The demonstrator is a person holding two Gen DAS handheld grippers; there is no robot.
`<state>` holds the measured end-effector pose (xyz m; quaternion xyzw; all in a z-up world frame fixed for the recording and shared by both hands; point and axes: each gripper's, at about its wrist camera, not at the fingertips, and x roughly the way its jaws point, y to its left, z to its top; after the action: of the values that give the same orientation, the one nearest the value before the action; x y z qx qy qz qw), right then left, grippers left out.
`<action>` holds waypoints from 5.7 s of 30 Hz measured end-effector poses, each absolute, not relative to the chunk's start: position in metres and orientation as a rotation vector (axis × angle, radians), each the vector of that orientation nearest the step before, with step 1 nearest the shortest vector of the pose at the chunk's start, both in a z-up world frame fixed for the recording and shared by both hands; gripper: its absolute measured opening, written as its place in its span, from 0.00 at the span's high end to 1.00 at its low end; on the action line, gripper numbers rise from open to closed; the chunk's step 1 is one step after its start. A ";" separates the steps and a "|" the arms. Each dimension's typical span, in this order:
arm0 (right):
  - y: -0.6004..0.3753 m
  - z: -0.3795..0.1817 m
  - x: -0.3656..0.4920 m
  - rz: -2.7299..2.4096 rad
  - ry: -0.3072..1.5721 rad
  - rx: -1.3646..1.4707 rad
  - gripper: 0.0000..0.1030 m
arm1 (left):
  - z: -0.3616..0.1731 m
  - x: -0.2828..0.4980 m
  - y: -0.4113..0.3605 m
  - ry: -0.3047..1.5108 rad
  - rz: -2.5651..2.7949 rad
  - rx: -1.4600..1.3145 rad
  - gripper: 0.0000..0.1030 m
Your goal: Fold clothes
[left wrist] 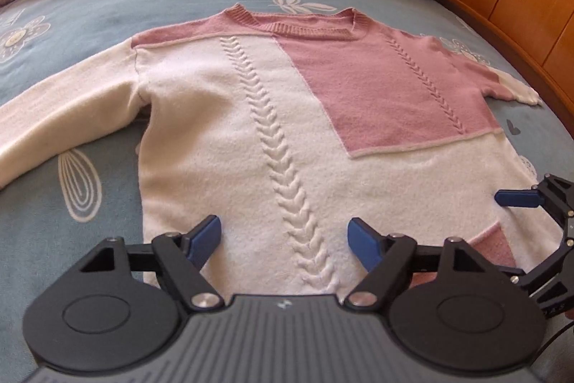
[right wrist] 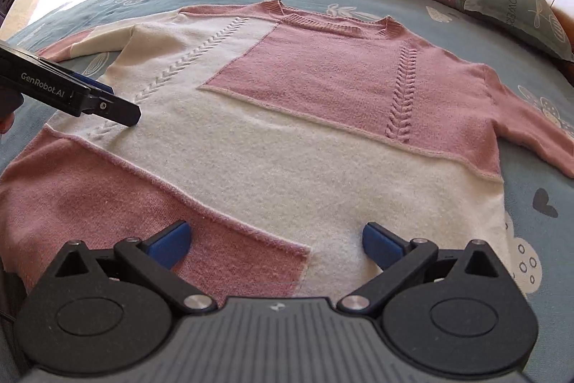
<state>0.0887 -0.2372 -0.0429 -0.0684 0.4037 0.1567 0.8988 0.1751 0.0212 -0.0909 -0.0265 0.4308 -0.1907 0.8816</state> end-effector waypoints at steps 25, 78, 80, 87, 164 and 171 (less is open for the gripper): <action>-0.233 -0.048 0.089 0.289 0.805 -0.134 0.00 | -0.099 0.275 0.070 0.797 -0.398 -0.299 0.20; -0.224 -0.045 0.091 0.220 0.832 -0.126 0.00 | -0.094 0.313 0.160 0.840 -0.258 -0.595 0.09; -0.223 -0.042 0.094 0.226 0.855 -0.135 0.00 | -0.083 0.307 0.159 0.842 -0.246 -0.515 0.09; -0.204 0.011 0.120 0.365 0.876 -0.163 0.00 | -0.069 0.271 0.218 0.830 -0.103 -0.233 0.05; -0.090 0.051 0.246 0.251 0.857 -0.284 0.00 | -0.012 0.193 0.182 0.489 -0.006 0.318 0.01; -0.215 0.002 0.159 -0.014 0.995 -0.286 0.00 | -0.014 0.197 0.070 0.682 -0.268 0.099 0.01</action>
<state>0.1594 -0.2145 0.0017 -0.1366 0.4754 -0.0065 0.8691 0.1965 0.0698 -0.0138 0.0486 0.3332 -0.1307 0.9325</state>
